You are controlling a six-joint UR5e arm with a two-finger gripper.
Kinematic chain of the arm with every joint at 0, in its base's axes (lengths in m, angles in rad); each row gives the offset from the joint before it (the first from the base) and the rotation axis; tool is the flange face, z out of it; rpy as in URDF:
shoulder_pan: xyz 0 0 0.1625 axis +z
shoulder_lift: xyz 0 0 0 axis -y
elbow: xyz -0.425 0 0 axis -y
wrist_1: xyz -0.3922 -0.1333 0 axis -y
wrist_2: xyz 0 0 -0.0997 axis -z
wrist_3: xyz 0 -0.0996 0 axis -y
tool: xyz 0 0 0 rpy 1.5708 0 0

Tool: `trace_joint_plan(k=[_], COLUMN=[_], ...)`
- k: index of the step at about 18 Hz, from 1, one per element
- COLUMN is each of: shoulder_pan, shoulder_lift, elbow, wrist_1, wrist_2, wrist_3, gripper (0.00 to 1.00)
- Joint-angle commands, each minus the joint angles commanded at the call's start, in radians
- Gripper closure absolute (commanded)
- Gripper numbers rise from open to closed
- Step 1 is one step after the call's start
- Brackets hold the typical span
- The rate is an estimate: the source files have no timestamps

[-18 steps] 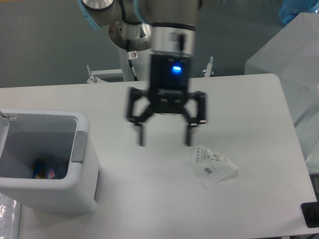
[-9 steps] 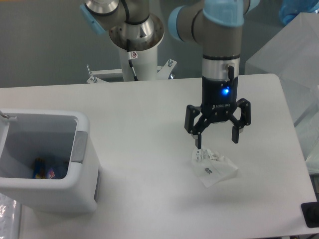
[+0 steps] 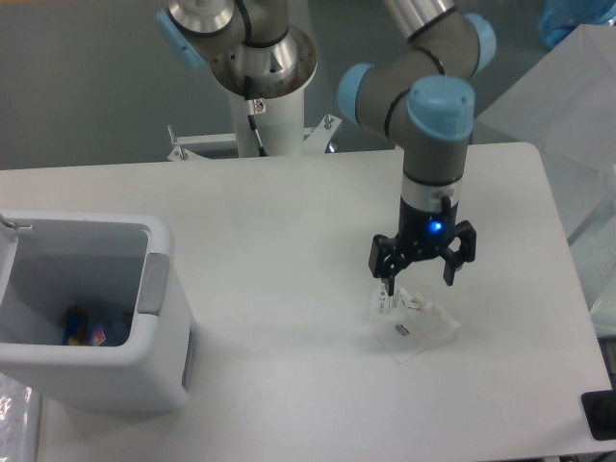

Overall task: Place the trash in the trash can
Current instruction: 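Move the gripper back and lower it over the white wrapper, then pinch the white wrapper's raised edge and lift it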

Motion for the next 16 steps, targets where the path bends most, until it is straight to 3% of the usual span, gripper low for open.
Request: trace_joint_plan(k=[3,9,16], shoulder_pan=[-0.009,-0.014,-0.022], shoulder_lift=[-0.034,-0.048,-0.063], elbow=[0.001,-0.003,0.006], wrist_1=[0.005,0.006,0.008], wrist_2=[0.043,0.043,0.043], wrist_3=[-0.002,-0.006,-0.005], gripper=[0.0,0.03,0.4])
